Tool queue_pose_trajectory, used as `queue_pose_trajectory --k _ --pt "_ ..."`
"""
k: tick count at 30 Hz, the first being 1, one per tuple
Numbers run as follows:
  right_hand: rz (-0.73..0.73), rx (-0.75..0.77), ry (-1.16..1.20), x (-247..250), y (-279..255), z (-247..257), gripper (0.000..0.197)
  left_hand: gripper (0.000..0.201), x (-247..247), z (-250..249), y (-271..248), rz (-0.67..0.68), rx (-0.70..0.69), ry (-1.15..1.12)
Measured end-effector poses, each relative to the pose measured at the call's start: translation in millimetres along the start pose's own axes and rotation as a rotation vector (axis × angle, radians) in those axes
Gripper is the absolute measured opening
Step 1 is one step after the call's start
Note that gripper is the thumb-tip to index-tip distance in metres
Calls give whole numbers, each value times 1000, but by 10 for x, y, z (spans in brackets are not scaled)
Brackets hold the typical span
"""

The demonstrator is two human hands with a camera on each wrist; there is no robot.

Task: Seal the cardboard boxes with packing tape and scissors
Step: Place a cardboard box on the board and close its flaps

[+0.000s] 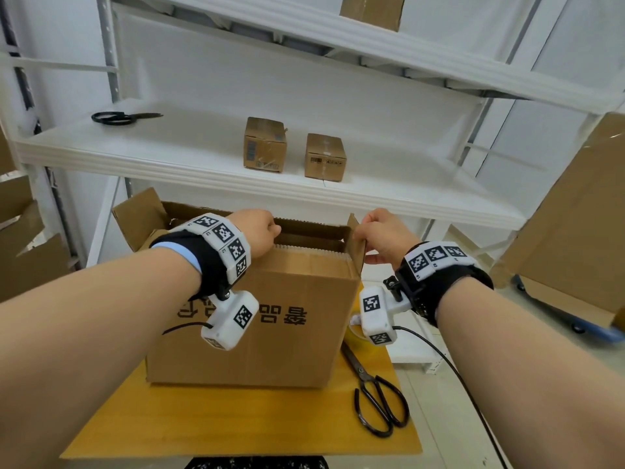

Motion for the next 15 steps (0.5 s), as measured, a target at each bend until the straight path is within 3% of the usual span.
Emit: queue_pose_trajectory --k 8,13,15 --pt "-51 -9 -164 -80 -2 57 13 30 104 10 -11 -27 30 -90" --pt "-48 -29 -202 -40 -28 42 13 61 72 45 -15 36 52 -145" --pt "-44 -53 -191 -30 -29 11 11 64 57 48 -13 69 42 -131"
Point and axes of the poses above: each hand's wrist, its own y-axis towards the middle knuckle, its own x-axis out of the back of the hand, z = x × y, the point moved 8 cm from there along y, towards the middle knuckle, and after that the axes turned 3 degrees about -z, right-handed, at the moved point
